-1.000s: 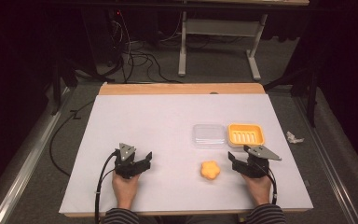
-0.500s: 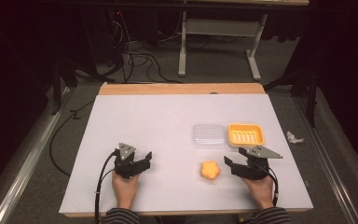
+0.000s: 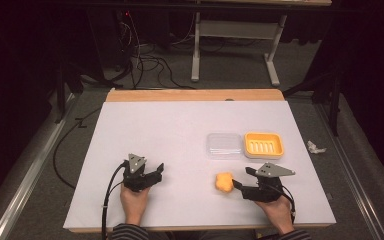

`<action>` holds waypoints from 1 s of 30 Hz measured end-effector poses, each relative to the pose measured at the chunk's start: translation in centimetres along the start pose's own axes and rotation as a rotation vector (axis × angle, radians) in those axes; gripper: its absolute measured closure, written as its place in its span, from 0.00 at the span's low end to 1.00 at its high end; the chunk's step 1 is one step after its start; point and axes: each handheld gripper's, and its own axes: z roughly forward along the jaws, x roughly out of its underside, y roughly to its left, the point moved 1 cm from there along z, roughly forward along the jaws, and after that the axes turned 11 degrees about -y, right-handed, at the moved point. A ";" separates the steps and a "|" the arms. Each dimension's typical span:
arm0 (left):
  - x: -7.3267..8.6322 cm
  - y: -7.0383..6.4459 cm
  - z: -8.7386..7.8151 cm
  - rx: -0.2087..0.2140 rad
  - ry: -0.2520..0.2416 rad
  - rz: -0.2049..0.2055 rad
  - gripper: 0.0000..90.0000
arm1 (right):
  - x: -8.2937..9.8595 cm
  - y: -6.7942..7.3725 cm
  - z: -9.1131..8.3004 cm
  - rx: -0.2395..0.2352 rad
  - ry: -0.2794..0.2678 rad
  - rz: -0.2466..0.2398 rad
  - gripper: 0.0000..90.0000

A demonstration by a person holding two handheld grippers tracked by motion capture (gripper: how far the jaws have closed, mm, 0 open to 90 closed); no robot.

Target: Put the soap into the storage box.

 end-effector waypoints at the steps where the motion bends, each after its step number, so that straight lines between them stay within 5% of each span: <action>1: 0.0 0.0 0.0 0.000 -0.001 0.001 0.27 | 0.0 0.2 0.1 -0.001 0.013 -0.010 0.30; 6: 0.0 0.0 -0.1 0.007 0.000 0.007 0.27 | -0.3 1.1 0.9 -0.042 0.086 -0.041 0.27; 30: 0.0 -0.2 -0.2 0.025 -0.006 0.008 0.27 | -0.9 3.5 5.0 -0.025 0.251 -0.147 0.17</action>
